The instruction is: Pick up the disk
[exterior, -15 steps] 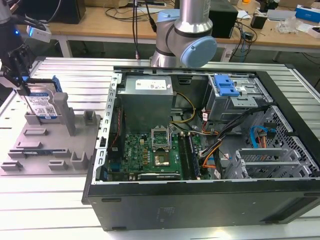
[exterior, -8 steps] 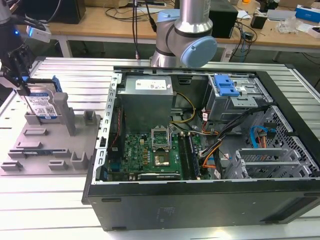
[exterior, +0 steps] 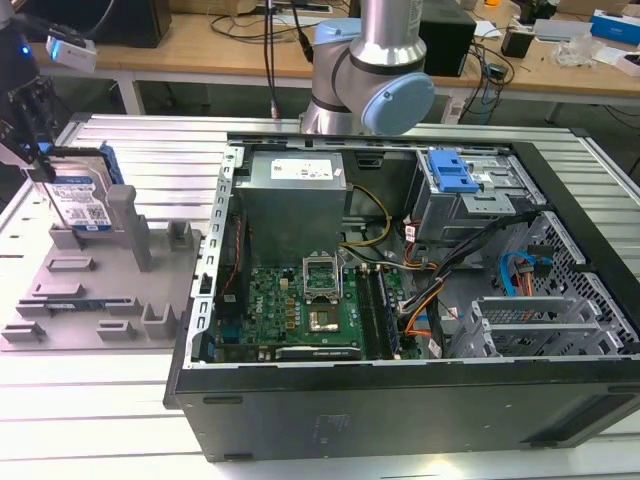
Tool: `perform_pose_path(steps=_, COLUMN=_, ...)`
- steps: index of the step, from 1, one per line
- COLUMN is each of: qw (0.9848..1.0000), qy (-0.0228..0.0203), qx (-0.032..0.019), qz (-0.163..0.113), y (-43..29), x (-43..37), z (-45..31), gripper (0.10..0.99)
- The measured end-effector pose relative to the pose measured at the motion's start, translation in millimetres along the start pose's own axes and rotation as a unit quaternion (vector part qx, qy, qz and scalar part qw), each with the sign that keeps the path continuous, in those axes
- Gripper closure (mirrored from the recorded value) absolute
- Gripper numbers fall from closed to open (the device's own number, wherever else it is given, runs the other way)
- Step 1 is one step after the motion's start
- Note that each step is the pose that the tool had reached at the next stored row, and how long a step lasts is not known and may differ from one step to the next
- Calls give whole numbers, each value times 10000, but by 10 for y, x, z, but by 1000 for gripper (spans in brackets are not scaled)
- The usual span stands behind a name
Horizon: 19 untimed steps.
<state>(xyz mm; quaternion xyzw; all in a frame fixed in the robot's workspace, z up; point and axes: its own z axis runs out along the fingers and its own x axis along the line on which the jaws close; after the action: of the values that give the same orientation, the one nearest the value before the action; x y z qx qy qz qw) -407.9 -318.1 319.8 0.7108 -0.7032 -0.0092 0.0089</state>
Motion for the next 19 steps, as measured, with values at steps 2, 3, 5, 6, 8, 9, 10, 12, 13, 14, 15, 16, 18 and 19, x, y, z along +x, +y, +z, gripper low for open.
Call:
perform_pose_path(steps=2, qw=10000, qy=0, qx=0, qz=0, y=3, x=0, z=-116, gripper=722)
perform_pose_path(steps=3, qw=10000, qy=0, qx=0, qz=0, y=4, x=0, z=-168, gripper=722)
perform_pose_path(steps=5, qw=10000, qy=-2, qx=0, qz=0, y=10, x=0, z=-371, gripper=722)
perform_pose_path(steps=6, qw=10000, qy=-2, qx=0, qz=0, y=11, x=0, z=-437, gripper=722)
perform_pose_path(steps=8, qw=10000, qy=-5, qx=0, qz=0, y=15, x=0, z=-600, gripper=722)
perform_pose_path(steps=9, qw=10000, qy=-5, qx=0, qz=0, y=16, x=0, z=-641, gripper=722)
perform_pose_path(steps=10, qw=10000, qy=-6, qx=0, qz=0, y=18, x=0, z=-689, gripper=722)
perform_pose_path(steps=12, qw=10000, qy=-6, qx=0, qz=0, y=20, x=0, z=-787, gripper=722)
perform_pose_path(steps=13, qw=10000, qy=-7, qx=0, qz=0, y=22, x=0, z=-869, gripper=722)
perform_pose_path(steps=14, qw=10000, qy=-8, qx=0, qz=-1, y=24, x=0, z=-925, gripper=722)
perform_pose_path(steps=15, qw=10000, qy=-9, qx=0, qz=-1, y=26, x=0, z=-1001, gripper=722)
perform_pose_path(steps=16, qw=10000, qy=-9, qx=0, qz=0, y=27, x=0, z=-1047, gripper=722)
perform_pose_path(steps=18, qw=10000, qy=-11, qx=0, qz=0, y=30, x=1, z=-1147, gripper=722)
perform_pose_path(steps=19, qw=10000, qy=-12, qx=0, qz=0, y=31, x=1, z=-1194, gripper=722)
